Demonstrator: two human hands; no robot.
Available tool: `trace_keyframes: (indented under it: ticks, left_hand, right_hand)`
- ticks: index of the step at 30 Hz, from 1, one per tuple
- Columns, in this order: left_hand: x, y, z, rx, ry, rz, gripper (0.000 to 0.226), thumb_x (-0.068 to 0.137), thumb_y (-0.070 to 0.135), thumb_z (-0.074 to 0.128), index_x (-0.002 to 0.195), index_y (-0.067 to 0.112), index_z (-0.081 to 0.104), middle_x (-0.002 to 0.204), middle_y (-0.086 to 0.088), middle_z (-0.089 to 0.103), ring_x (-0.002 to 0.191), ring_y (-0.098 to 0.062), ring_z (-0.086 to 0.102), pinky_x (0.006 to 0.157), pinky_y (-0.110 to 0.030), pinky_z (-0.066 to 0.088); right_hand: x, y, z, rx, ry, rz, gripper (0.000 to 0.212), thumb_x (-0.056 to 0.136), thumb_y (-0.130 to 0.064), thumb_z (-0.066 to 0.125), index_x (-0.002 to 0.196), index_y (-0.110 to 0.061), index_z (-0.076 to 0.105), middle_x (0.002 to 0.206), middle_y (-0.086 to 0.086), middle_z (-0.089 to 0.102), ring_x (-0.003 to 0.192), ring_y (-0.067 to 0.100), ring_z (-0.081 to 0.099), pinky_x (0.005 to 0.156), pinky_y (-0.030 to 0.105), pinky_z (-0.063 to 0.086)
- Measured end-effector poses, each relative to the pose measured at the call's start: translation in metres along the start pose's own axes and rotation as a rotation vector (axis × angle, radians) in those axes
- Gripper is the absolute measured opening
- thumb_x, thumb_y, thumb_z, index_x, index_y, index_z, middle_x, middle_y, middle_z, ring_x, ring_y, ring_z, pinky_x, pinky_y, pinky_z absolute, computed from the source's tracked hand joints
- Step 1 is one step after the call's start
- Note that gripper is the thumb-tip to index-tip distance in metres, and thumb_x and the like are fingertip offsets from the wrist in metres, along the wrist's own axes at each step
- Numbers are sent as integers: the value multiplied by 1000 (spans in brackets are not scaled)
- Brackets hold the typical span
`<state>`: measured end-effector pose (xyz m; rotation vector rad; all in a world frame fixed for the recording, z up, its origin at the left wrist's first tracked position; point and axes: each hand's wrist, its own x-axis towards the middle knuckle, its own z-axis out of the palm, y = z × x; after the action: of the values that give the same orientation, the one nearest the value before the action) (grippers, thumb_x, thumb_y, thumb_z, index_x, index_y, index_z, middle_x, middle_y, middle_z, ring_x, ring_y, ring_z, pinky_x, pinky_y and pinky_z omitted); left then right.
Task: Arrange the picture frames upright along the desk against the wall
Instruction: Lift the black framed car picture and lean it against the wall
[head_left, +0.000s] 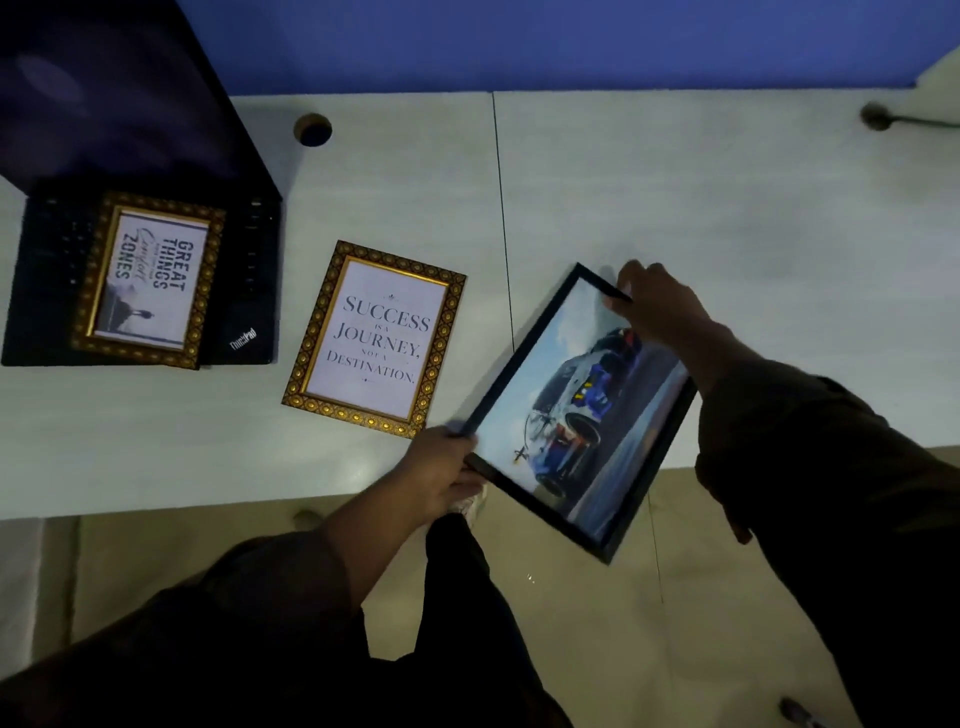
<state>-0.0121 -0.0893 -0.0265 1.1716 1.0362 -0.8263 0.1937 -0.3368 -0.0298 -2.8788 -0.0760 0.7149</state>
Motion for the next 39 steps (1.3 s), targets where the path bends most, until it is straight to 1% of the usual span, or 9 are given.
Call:
trace_keyframes:
  ticks: [5, 10, 15, 19, 23, 29, 31, 35, 39]
  left_hand:
    - [-7, 31, -37, -96, 49, 320, 8, 99, 18, 60, 102, 10, 61, 101, -17, 68, 85, -30, 66, 68, -41, 60]
    - [-40, 59, -107, -147, 103, 511, 11, 94, 25, 68, 100, 15, 67, 96, -9, 74, 79, -26, 70, 63, -36, 59]
    - [-89, 87, -210, -243, 151, 672, 17, 91, 31, 72, 84, 17, 66, 85, -2, 75, 79, -21, 72, 71, -33, 59]
    - [-134, 95, -319, -276, 179, 810, 17, 89, 32, 73, 85, 16, 66, 96, -5, 77, 87, -23, 72, 83, -42, 59]
    - [-180, 90, -427, -321, 254, 881, 24, 87, 29, 74, 91, 8, 62, 101, -23, 73, 88, -29, 70, 85, -53, 59]
    - [-229, 83, -555, -328, 369, 917, 29, 98, 14, 57, 69, 14, 60, 49, 8, 62, 46, -7, 61, 61, -24, 51]
    - [-240, 79, -590, -306, 458, 940, 23, 100, 19, 54, 81, 12, 66, 61, 8, 69, 54, -5, 67, 59, -22, 54]
    - [-245, 77, -647, -249, 599, 979, 32, 101, 34, 52, 123, 19, 69, 121, -2, 74, 111, -21, 69, 98, -38, 54]
    - [-244, 88, -691, -252, 690, 963, 33, 102, 36, 51, 125, 21, 68, 112, -4, 75, 106, -30, 71, 90, -40, 57]
  right_hand:
    - [-27, 14, 22, 151, -58, 191, 42, 97, -50, 53, 114, -11, 56, 115, 18, 65, 109, 37, 61, 91, 42, 44]
    - [-60, -29, 21, 436, -65, 208, 56, 99, -52, 48, 70, -6, 56, 87, 21, 60, 83, 31, 55, 77, 41, 43]
    - [-99, -133, 8, 619, 87, 56, 79, 82, -74, 48, 82, 4, 57, 80, 20, 62, 77, 28, 58, 72, 38, 45]
    - [-139, -255, 2, 675, 125, -77, 68, 96, -61, 47, 97, 5, 62, 90, 17, 65, 81, 27, 61, 71, 39, 52]
    - [-164, -364, 7, 724, 124, -212, 50, 99, -50, 51, 84, -4, 61, 80, 8, 62, 72, 23, 58, 65, 35, 50]
    - [-185, -503, -2, 658, 74, -414, 33, 101, -38, 54, 96, -6, 56, 89, 16, 65, 75, 30, 66, 63, 37, 58]
    - [-187, -544, -9, 606, 79, -476, 28, 101, -35, 57, 84, -12, 53, 81, 12, 62, 65, 24, 67, 62, 36, 60]
    - [-178, -608, -22, 469, 112, -580, 25, 100, -32, 59, 82, -15, 53, 79, 11, 67, 59, 17, 72, 57, 29, 58]
    - [-156, -667, -38, 358, 150, -674, 30, 100, -36, 58, 95, -6, 57, 87, 15, 71, 71, 24, 73, 59, 33, 60]
